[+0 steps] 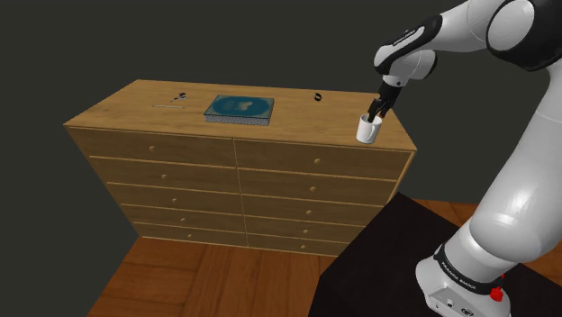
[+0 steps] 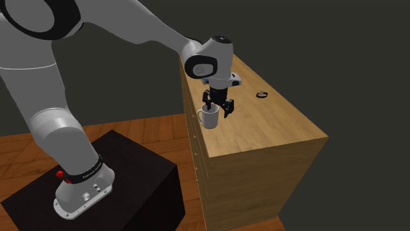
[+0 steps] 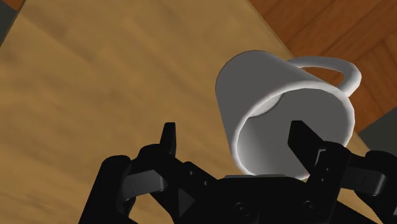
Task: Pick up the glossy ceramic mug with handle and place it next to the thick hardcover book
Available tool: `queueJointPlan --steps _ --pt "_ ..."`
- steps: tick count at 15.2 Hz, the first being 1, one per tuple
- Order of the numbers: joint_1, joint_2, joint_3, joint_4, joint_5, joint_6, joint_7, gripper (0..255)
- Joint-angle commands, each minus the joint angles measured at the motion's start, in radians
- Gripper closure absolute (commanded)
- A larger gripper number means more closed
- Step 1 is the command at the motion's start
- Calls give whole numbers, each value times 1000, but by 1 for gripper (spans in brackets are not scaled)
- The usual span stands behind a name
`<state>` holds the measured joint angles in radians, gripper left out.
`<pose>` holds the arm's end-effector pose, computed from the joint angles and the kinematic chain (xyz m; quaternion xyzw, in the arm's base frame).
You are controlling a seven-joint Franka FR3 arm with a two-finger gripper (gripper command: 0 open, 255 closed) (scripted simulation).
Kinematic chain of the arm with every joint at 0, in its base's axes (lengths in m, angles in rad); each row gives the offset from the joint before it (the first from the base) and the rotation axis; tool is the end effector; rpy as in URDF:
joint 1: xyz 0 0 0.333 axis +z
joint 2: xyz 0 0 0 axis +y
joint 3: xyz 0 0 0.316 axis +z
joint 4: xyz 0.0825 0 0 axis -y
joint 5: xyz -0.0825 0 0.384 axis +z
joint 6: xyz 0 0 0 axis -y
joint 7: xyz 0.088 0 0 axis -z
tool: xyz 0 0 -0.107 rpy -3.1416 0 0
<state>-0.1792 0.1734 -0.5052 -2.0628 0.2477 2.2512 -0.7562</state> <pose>0.4564 -0.3554 0.3645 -0.9976 0.0362 -0.0527 0.0282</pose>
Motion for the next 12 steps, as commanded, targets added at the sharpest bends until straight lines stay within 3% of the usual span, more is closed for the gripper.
queueJointPlan --steps 1,10,11,12 --pt "-1 17 4 -7 14 21 -9 0" --pt "-3 31 8 -12 26 38 -16 0" --pt "-3 31 8 -12 26 38 -16 255" --pt "-3 31 8 -12 26 38 -16 255"
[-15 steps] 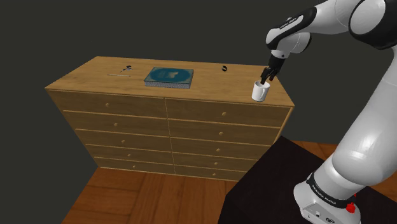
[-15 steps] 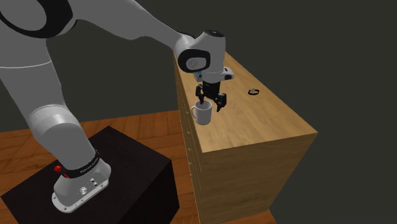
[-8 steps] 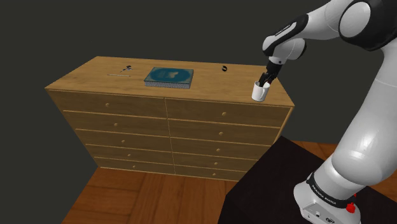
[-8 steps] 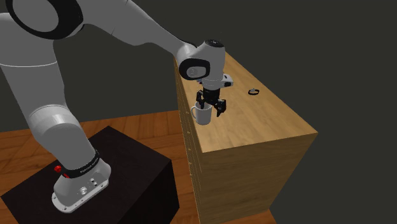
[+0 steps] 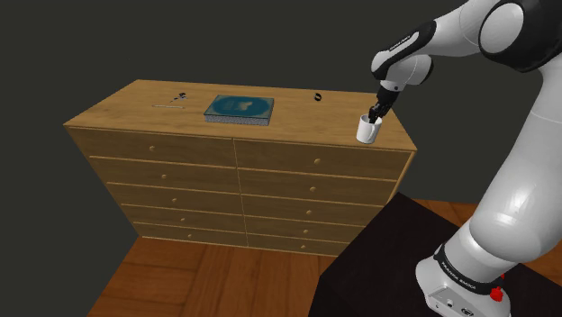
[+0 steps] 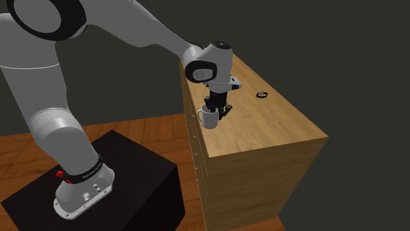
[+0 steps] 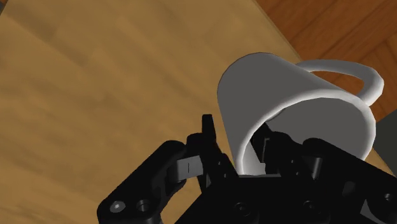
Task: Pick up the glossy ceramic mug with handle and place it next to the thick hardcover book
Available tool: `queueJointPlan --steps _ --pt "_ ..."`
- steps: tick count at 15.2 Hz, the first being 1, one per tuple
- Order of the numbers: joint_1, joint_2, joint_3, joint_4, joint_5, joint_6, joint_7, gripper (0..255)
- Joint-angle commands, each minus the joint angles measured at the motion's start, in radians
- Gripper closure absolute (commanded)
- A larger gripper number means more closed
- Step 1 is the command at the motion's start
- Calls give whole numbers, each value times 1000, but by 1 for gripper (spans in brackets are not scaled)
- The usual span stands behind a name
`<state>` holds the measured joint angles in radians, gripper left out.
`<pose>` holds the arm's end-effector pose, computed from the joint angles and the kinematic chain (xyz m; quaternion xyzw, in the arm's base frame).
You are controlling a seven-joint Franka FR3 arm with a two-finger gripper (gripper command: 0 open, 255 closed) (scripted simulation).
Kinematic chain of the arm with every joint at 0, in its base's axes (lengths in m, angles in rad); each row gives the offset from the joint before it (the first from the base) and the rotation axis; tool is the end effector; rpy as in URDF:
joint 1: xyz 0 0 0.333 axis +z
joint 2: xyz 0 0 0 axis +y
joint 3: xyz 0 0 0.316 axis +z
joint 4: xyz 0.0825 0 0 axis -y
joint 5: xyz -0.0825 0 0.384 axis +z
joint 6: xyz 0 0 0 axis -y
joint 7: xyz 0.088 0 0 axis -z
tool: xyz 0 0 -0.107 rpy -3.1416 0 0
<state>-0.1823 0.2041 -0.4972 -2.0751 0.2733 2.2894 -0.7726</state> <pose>0.4586 -0.3544 0.3464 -0.9975 0.0363 -0.0530 0.0280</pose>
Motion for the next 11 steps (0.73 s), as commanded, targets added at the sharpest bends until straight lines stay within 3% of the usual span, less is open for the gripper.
queueJointPlan --steps 1,11 --pt "0 0 0 0 0 0 0 255" --pt "4 -24 -6 14 -21 -33 17 255"
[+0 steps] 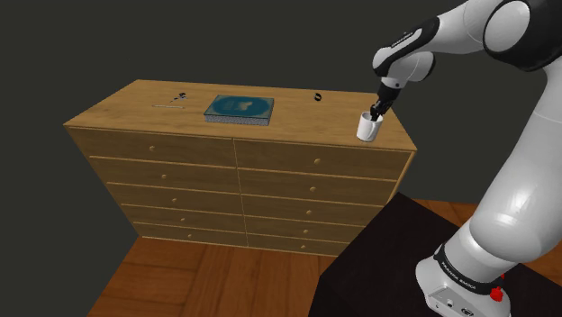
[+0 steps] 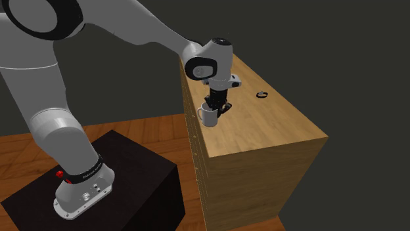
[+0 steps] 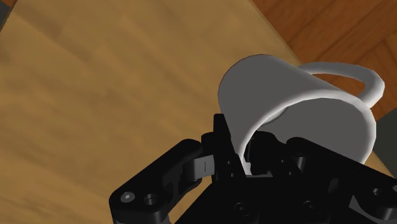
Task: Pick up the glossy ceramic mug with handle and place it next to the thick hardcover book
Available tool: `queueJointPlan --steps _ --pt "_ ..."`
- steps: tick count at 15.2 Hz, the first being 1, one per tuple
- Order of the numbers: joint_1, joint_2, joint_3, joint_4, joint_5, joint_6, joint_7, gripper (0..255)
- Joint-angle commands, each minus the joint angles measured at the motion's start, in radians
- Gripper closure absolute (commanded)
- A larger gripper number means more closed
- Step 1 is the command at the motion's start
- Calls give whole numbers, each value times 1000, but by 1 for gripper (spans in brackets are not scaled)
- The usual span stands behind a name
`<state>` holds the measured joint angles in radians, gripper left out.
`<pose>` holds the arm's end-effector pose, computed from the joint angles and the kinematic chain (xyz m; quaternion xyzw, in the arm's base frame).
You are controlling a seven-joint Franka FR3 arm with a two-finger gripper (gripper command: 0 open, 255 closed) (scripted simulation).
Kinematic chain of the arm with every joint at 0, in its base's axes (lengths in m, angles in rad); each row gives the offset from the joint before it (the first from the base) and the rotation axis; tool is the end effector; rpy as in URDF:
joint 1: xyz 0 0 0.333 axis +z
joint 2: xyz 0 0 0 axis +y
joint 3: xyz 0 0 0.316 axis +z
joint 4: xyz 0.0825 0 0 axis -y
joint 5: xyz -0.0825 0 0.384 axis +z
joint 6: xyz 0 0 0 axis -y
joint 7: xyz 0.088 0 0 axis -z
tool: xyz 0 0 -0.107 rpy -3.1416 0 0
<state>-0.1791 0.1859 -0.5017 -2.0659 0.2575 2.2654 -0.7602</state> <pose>0.4583 -0.3544 0.3579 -0.9975 0.0363 -0.0529 0.0280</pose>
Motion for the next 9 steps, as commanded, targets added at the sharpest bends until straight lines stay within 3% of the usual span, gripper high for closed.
queueJointPlan --steps 1,9 --pt "2 -13 -3 10 -12 -21 10 255" --pt "10 -67 -12 60 -58 -114 48 255"
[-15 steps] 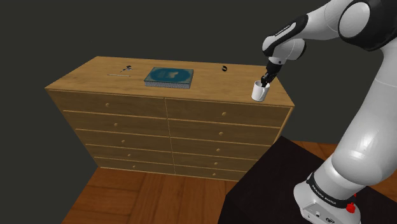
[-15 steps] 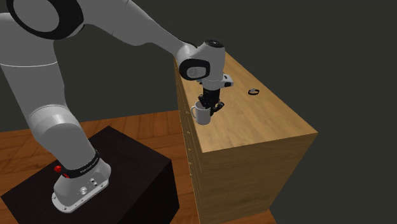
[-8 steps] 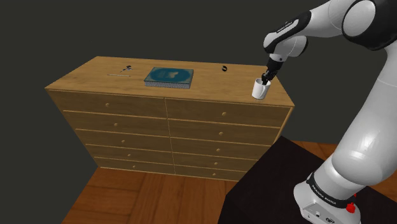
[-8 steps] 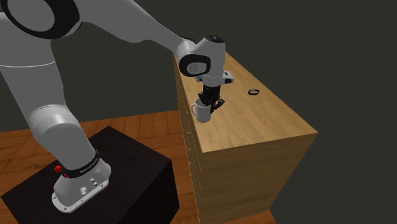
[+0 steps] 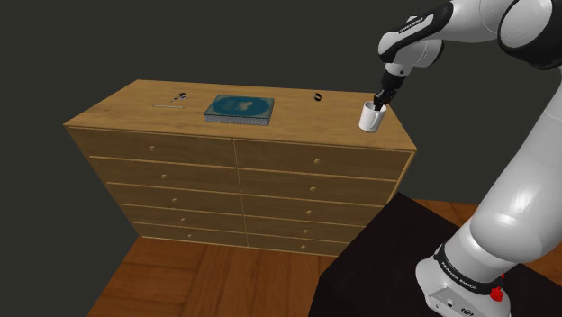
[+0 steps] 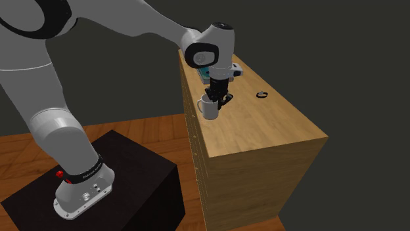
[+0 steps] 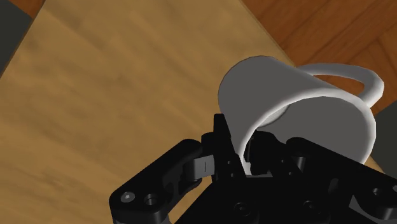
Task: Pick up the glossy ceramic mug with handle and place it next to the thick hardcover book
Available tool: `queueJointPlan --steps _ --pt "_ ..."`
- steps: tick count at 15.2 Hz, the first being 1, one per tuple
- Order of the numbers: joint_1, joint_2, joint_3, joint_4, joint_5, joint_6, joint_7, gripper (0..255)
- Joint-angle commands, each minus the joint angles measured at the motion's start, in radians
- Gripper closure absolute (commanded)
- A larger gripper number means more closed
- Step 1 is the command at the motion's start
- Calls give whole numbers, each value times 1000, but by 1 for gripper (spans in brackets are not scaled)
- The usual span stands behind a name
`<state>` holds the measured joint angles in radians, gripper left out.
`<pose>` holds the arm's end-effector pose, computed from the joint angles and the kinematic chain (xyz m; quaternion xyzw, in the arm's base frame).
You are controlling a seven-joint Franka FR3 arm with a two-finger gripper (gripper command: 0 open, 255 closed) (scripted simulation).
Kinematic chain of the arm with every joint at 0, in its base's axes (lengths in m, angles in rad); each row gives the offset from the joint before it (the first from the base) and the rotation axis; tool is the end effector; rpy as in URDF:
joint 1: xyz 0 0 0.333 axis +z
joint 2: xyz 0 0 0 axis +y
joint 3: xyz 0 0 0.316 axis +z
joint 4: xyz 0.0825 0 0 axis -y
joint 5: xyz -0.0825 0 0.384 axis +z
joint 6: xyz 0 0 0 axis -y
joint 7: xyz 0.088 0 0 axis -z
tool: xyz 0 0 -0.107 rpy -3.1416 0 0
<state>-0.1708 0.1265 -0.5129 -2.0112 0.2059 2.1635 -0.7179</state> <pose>0.4588 -0.3551 0.4042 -0.9975 0.0362 -0.0530 0.0280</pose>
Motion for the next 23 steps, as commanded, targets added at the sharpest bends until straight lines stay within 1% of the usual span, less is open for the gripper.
queueJointPlan --steps 1,11,21,23 --pt "2 -14 -1 13 -11 -24 10 255" --pt "6 -60 -5 98 -49 -146 46 255" --pt "7 -84 -6 205 -69 -271 69 255" --pt "29 -67 14 212 -64 -260 108 255"
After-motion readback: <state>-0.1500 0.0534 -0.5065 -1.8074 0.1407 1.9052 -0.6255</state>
